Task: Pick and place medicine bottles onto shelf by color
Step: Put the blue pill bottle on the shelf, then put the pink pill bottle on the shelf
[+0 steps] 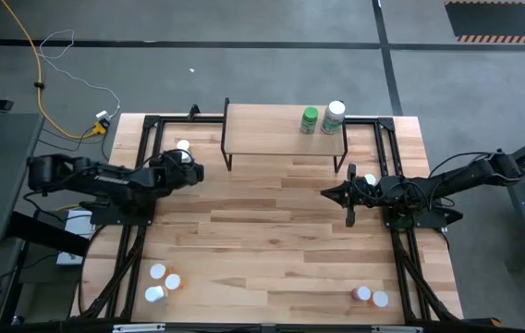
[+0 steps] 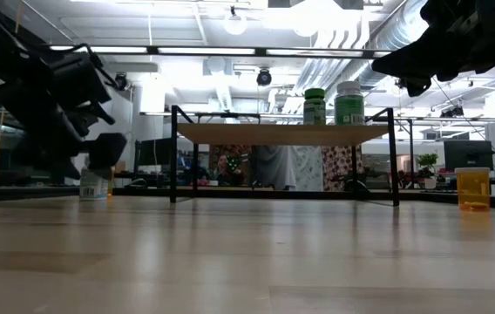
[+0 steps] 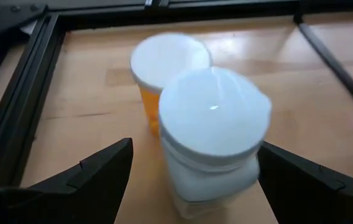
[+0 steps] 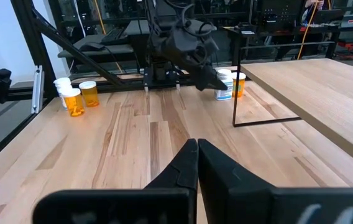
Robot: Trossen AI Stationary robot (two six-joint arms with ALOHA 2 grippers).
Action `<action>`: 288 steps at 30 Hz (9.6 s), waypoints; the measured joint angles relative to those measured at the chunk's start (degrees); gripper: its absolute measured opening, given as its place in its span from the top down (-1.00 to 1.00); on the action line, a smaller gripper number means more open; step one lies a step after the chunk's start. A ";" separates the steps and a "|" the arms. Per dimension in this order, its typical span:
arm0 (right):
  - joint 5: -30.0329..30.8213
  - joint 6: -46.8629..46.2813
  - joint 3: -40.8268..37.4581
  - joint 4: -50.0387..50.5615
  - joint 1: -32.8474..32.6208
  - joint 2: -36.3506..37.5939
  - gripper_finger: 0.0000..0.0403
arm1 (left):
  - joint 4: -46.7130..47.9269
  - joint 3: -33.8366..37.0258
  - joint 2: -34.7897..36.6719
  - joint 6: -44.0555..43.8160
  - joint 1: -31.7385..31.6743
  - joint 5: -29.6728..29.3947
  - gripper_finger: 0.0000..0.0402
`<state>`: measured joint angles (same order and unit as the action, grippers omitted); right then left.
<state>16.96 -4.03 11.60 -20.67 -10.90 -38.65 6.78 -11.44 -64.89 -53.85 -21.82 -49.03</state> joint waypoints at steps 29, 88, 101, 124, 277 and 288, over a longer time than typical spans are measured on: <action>-0.01 0.00 0.00 0.39 0.02 0.00 1.00 | -4.92 0.02 1.93 6.27 -1.13 3.91 0.30; -3.32 0.02 0.02 -0.16 0.00 0.00 1.00 | -14.12 -30.33 -3.92 55.32 23.88 36.82 0.28; -3.68 1.49 0.02 -1.99 0.00 0.00 1.00 | -27.34 -15.88 2.96 49.23 25.99 36.32 0.28; -3.66 1.53 0.02 -2.52 0.02 0.00 1.00 | -31.76 -18.46 0.46 46.84 25.56 23.27 0.28; -3.64 1.49 0.02 -2.51 0.00 0.00 1.00 | 5.06 -44.70 5.05 45.66 3.28 32.35 -0.05; -3.64 1.95 0.02 -4.52 0.00 0.00 1.00 | -36.89 -7.91 25.66 52.04 26.51 30.81 -0.05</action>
<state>13.32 -2.09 11.62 -25.19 -10.90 -38.65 -30.11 -19.36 -39.23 -1.80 4.69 -18.23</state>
